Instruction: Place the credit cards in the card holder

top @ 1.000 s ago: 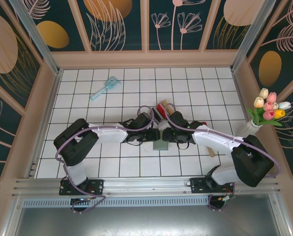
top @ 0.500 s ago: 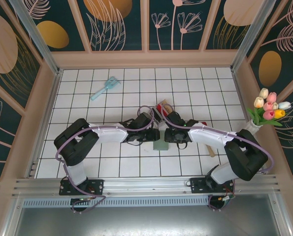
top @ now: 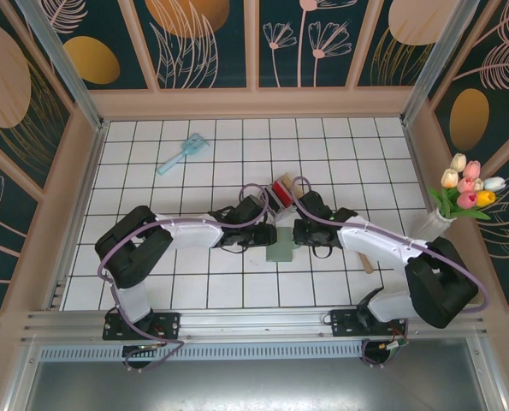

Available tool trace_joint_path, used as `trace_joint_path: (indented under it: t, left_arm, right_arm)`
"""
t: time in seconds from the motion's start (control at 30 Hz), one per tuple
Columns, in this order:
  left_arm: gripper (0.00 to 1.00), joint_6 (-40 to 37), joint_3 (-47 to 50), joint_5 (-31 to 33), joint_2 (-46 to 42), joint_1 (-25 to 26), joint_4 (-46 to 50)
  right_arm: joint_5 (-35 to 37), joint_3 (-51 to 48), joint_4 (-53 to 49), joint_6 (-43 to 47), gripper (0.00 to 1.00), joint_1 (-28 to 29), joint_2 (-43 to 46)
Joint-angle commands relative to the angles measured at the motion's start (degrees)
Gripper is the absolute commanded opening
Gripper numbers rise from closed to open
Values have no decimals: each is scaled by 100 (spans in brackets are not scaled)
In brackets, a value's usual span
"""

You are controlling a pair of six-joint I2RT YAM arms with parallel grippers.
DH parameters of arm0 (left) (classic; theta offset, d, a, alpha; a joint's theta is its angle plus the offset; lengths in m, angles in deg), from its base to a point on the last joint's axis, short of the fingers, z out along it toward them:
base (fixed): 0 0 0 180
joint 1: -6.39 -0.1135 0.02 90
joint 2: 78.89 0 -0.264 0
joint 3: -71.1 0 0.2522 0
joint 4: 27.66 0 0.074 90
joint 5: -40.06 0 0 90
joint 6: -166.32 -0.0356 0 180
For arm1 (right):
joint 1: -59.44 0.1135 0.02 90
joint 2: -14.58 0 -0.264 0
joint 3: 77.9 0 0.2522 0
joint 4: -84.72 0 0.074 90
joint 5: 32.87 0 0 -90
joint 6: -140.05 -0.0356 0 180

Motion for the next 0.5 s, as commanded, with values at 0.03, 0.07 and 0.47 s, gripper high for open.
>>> trace_joint_path:
  t: [0.03,0.07,0.47]
  left_arm:
    - [46,-89,8,-74,338,47,98]
    - [46,-90,14,-83,330,52,100]
    - [46,-57,3,-118,308,47,70]
  right_arm:
    - [-184,-74,56,-41,14,-36,99]
    - [-209,-79,51,-51,12,-38,107]
    - [-237,73,-148,72,44,128,150]
